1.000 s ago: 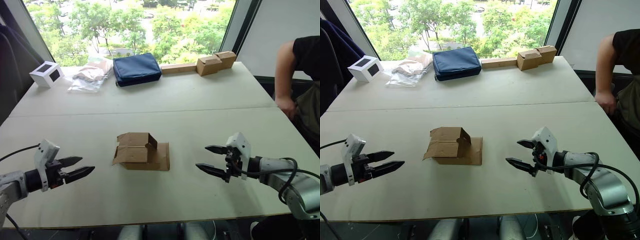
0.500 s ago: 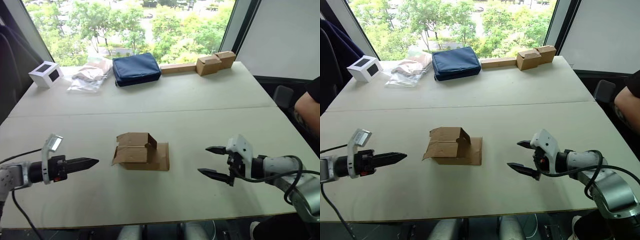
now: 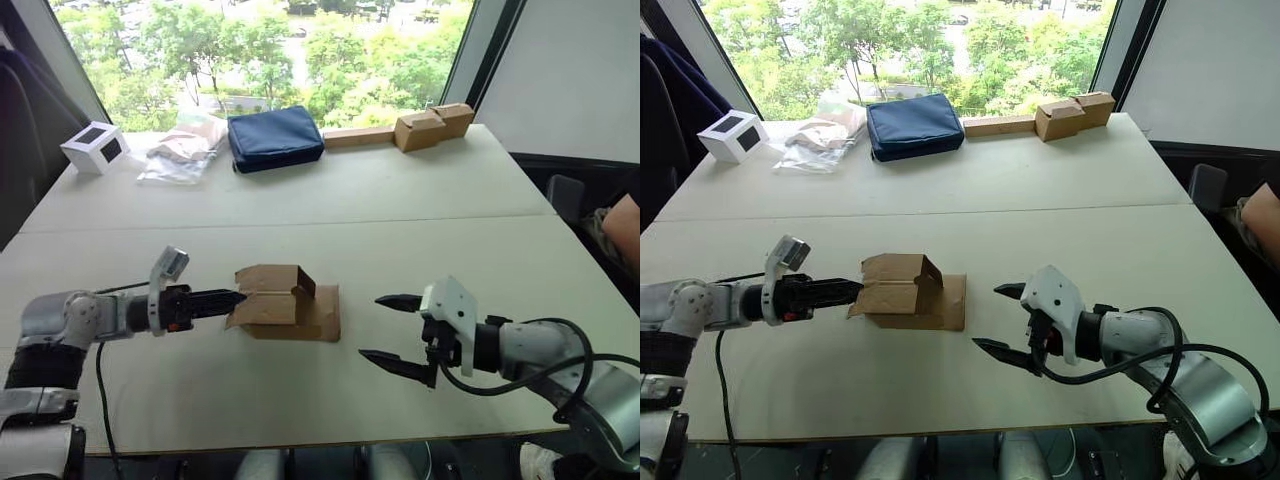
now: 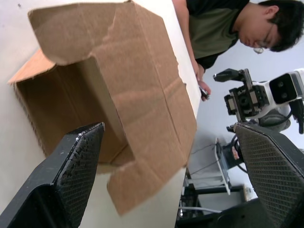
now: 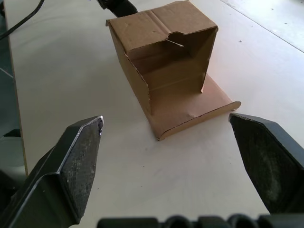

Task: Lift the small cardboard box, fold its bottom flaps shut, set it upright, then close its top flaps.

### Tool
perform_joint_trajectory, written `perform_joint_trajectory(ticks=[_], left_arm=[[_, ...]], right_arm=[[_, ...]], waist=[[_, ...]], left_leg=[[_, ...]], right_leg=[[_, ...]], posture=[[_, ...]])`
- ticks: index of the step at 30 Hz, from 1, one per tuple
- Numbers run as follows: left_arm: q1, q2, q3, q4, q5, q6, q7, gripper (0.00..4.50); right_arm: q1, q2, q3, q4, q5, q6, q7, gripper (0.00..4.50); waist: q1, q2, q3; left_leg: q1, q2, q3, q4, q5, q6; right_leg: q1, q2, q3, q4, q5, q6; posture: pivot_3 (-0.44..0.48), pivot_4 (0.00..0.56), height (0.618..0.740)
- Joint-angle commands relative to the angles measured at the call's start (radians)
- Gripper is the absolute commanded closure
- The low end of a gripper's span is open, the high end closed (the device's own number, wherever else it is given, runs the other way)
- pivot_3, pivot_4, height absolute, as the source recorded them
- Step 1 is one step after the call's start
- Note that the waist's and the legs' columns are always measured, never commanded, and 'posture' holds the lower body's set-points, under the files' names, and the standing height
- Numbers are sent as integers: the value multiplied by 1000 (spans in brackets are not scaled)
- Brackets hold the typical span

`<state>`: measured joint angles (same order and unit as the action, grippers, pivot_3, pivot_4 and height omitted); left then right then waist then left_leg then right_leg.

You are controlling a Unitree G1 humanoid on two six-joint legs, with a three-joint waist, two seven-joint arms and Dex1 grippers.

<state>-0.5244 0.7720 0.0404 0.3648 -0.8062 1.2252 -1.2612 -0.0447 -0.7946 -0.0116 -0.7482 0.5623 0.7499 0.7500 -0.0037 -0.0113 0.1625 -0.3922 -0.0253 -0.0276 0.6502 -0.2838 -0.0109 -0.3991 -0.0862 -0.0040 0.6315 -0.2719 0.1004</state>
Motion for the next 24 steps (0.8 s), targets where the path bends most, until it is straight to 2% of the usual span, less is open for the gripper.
perform_joint_trajectory(ticks=[1, 11, 15, 18, 23, 24], left_arm=[[-58, -18, -30, 43, 30, -32, -42, 0], [-139, -96, -64, 144, 84, -68, -88, 0], [-150, -107, -67, 160, 100, -75, -105, 1018], [-152, -116, -62, 165, 107, -74, -109, 2360], [-149, -132, -46, 159, 104, -70, -105, 4333], [-148, -134, -42, 157, 102, -69, -102, 4463]], right_arm=[[11, -13, -34, -31, 15, -5, -2, 57], [2, -12, -45, -54, 62, 22, -25, 57], [1, -11, -37, -49, 56, 16, -27, 0], [3, -9, -27, -49, 49, 10, -31, 0], [0, -7, -8, -52, 43, 8, -37, 0], [0, -8, -6, -52, 42, 8, -38, 0]], waist=[[-2, 0, 0], [-7, 0, 0], [-6, 0, 0], [-6, 0, 0], [-5, 0, 0], [-5, 0, 0]], left_leg=[[0, 0, 0, 0, 0, 0], [0, 1, 0, 1, 0, 0], [0, 1, 0, 1, 0, 0], [0, 1, 0, 1, 0, 0], [0, 1, 0, 2, 0, 0], [0, 1, 0, 2, 0, 0]], right_leg=[[0, 0, 0, 0, 0, 0], [0, 5, 0, 1, 0, 1], [0, 5, 0, 1, 0, 1], [0, 5, 0, 1, 0, 1], [1, 5, 0, 1, 0, 1], [1, 5, 0, 1, 0, 1]], posture=[[0, 150, 737], [0, 150, 737], [0, 150, 737], [0, 150, 737], [0, 150, 737], [0, 150, 737]])
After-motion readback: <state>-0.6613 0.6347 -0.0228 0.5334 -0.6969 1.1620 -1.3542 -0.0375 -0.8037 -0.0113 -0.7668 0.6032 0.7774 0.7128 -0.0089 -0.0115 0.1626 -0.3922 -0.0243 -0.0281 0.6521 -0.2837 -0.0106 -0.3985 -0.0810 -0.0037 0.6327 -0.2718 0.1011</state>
